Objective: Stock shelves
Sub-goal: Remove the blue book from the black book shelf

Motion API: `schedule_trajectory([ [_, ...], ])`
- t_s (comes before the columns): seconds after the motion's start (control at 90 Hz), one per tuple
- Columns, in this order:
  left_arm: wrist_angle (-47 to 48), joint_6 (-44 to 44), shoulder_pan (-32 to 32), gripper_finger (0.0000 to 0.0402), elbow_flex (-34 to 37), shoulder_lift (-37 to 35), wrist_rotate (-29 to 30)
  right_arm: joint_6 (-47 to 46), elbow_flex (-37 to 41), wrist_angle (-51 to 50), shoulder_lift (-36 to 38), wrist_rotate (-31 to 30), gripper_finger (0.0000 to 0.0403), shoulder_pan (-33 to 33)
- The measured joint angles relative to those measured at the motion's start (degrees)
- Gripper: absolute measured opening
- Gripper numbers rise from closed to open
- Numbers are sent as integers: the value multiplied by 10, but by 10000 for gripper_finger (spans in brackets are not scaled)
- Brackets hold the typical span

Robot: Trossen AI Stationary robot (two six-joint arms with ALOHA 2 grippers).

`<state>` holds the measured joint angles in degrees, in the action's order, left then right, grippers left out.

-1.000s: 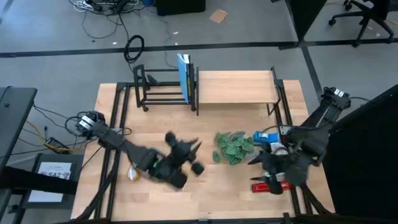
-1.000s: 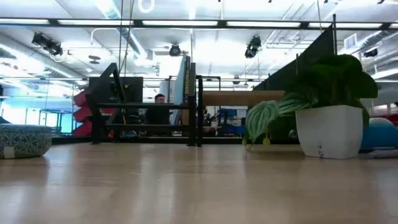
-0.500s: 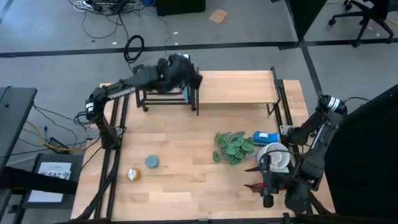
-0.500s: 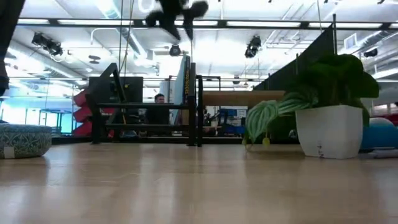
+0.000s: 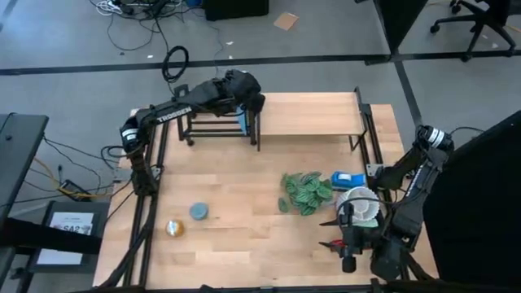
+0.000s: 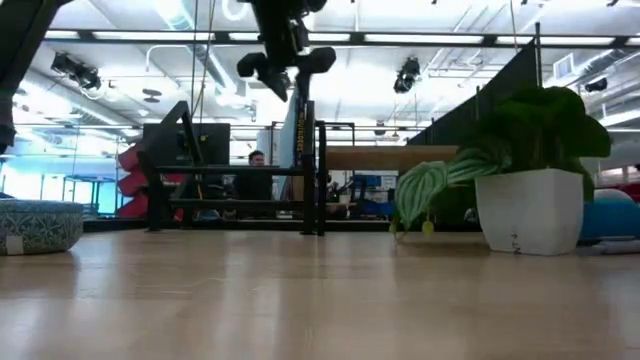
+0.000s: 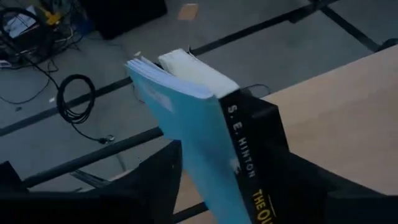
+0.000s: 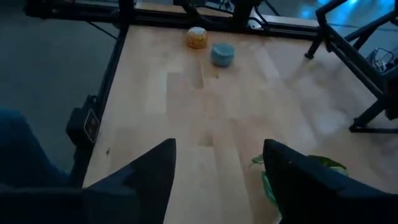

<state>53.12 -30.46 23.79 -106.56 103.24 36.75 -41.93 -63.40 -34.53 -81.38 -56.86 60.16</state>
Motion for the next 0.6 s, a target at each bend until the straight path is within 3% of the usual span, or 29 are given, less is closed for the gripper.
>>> schedule_trajectory([
  [0.333,3,17,-5,15,0,0,11,0,0,16,0,0,207,0],
  [0.6,8,59,-33,3,-33,-2,59,5,0,15,0,0,206,0],
])
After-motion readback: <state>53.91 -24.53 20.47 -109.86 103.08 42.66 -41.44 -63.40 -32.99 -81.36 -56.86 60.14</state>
